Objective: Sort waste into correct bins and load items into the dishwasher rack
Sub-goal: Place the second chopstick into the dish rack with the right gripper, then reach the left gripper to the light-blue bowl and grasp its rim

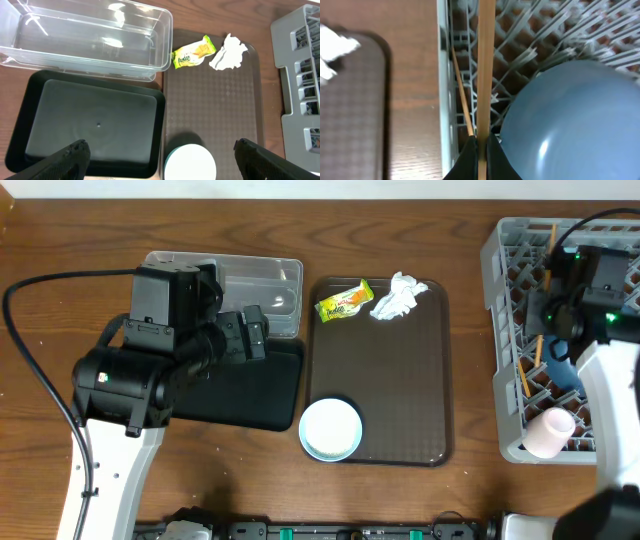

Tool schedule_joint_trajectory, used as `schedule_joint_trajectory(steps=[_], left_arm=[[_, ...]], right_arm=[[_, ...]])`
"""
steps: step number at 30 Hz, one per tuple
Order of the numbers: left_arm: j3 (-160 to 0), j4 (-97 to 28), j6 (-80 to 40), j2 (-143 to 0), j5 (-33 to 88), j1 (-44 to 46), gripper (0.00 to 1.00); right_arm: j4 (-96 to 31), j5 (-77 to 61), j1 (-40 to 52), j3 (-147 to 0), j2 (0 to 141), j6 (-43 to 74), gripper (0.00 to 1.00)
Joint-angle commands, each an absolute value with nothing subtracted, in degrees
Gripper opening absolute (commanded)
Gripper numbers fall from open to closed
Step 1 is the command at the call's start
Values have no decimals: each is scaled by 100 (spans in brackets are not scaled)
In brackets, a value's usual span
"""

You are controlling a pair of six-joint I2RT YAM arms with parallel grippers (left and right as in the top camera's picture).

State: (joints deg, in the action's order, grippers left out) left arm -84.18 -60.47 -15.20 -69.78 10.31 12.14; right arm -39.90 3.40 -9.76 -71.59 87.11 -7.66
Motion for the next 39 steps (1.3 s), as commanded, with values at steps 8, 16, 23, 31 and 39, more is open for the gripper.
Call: schedule_joint_trajectory(steps=[8,16,23,31,39], left_arm=[[-8473,-6064,-1551,-6993,978,1190,94],[-8473,-6064,-1551,-6993,976,1190,95],[-8473,-6064,-1551,-6993,978,1190,94],[-8473,-6084,-1553,-6993,1243,1192,94],[-8458,-6191,-1518,-7063,2045,1205,94]], right_arm=[[-3938,701,-851,-7234,9126,-720,42],[-4324,-1350,-642,-7319,7669,-91,48],[-5446,-1806,121,-7310,7008,132,45],[-5725,-1608,976,-7155,7166,982,45],[-5749,-1734,985,-7153,7347,1411,46]])
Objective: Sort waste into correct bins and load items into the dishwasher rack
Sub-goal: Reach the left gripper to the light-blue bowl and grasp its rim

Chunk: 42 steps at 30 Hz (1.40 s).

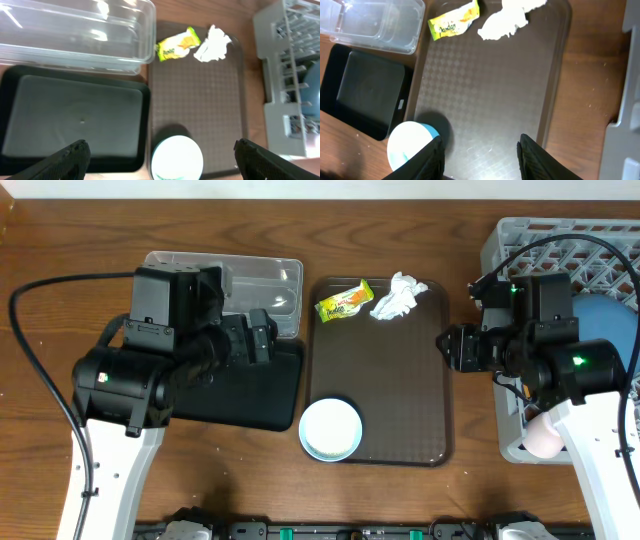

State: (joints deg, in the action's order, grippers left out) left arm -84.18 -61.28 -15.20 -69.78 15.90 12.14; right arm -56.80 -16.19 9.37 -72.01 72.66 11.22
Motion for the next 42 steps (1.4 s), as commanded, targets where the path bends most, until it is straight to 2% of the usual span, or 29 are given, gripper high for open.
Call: schedule_joint_trajectory(steps=[1,6,10,14,19,21,23,25,28,32,35,38,42], left_arm=[[-8455,-6274,-1468,-7091,2097,1236,95],[-8455,-6890,-1022,-7328,2012,1588,93],[-8444,-7439,-1013,-7579,1389,1782,92],[-8320,-7518,-1007,-7732,1428,1953,90],[-7918,-7225,-954,-7828,1428,2519,86],[-7771,-7126,-880,-7863,1306,2821,83],[-7706,-7100,-904,-7894,1129,3044,80],[-7706,-7037,-930,-7905,1090,3142,80],[-7701,-6884,-926,-7920,1304,3363,79],[-7653,-6702,-919,-8130,1278,3968,78],[-7575,-6379,-854,-8486,1199,4499,77],[-7570,-6114,-858,-9083,661,5026,73],[-7570,-5918,-864,-9776,637,5411,64]], right_arm=[[-5822,-1743,987,-7150,7389,1409,46],[-6077,-1787,1083,-7150,7583,1219,44],[-6095,-2056,1328,-7150,7697,884,44],[-6088,-1503,1487,-7150,7730,1066,44],[-5988,-552,1378,-7150,7732,2018,48],[-5806,-701,1251,-7150,7730,1997,40],[-5627,-1374,1194,-7150,7734,1566,40],[-5623,-1603,1197,-7150,7736,1428,42],[-5721,-1024,1188,-7150,7738,1747,47],[-5710,-475,1011,-7150,7738,2495,49],[-5675,-449,733,-7150,7738,2637,50],[-5690,-486,344,-7150,7765,2746,51],[-5771,-663,14,-7150,7791,2740,51]])
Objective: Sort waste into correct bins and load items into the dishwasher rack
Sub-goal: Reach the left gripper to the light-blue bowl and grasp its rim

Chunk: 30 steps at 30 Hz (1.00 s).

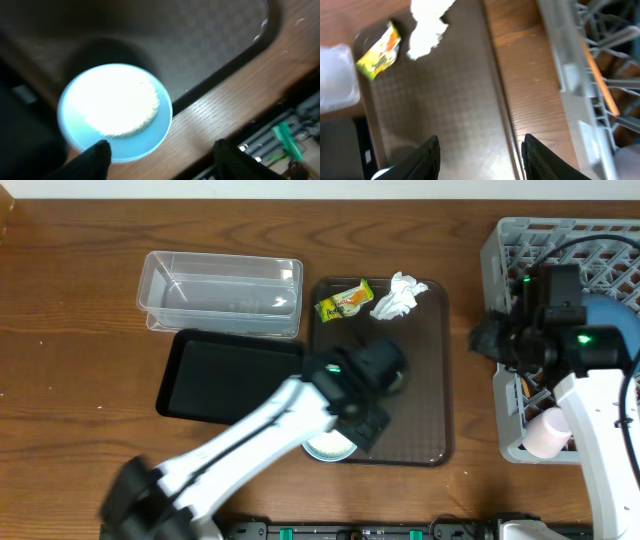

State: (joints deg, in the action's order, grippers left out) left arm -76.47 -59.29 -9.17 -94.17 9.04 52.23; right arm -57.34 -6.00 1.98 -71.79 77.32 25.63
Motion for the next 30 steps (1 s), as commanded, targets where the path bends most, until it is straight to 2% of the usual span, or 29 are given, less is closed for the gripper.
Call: schedule_joint_trajectory(steps=[1,4,5,8,9,11,17,22,23,25,30], left_arm=[[-7570,-5898,-886,-9918,637,5478,63],[-7570,-5736,-1243,-10291,642,5621,59],[-7570,-5638,-1345,-10403,635,5660,55],[-7570,-5468,-1562,-10615,642,5699,51],[-7570,-5428,-1603,-10683,637,5699,46],[-7570,-5334,-1603,-10812,639,5697,40],[-7570,-5192,-1603,-11083,639,5697,27],[-7570,-5116,-1597,-11093,600,5695,21],[-7570,-5107,-1597,-11091,565,5697,19],[-7570,-5105,-1597,-11091,548,5697,7],[-7570,-5111,-1592,-11063,550,5697,6]], right_arm=[[-5806,-687,-21,-7150,7791,2735,51],[-5924,-685,-49,-7150,7791,2644,52],[-5942,-685,-47,-7150,7791,2602,52],[-5966,-663,-47,-7148,7791,2604,52],[-5964,-663,-47,-7148,7791,2606,52],[-5961,-639,-47,-7148,7793,2609,53],[-5964,-620,-47,-7148,7793,2606,54],[-5979,-620,-47,-7148,7793,2606,54],[-5979,-620,-47,-7148,7793,2606,54],[-5979,-620,-47,-7148,7793,2609,54],[-5988,-617,-47,-7148,7793,2606,55]])
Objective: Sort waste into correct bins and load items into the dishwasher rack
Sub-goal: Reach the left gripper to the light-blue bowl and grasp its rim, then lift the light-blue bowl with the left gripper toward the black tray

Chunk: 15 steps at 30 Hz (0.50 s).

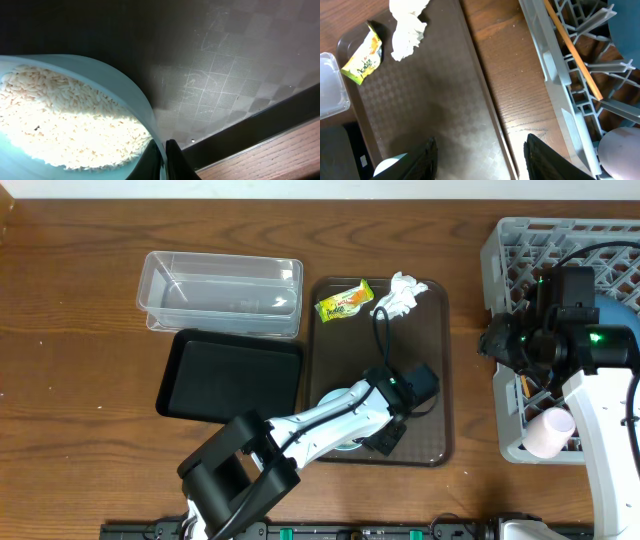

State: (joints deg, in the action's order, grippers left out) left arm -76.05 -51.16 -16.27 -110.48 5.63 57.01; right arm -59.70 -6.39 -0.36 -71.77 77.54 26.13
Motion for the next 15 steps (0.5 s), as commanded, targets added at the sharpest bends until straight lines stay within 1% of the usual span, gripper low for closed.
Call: schedule_joint_trajectory(steps=[1,10,12,15], left_arm=[[-7572,-5111,-1573,-11048,550,5697,6],[-7712,-5470,-1334,-10652,576,5660,6],[-7806,-5540,-1332,-10416,775,5559,6],[-7835,-5441,-1313,-9850,1514,5166,6]], right_arm=[[-5994,-613,-47,-7148,7793,2606,55],[-6007,-467,-47,-7148,7793,2609,55],[-6005,-429,-47,-7148,7793,2609,55],[-6010,-429,-47,-7148,7793,2606,55]])
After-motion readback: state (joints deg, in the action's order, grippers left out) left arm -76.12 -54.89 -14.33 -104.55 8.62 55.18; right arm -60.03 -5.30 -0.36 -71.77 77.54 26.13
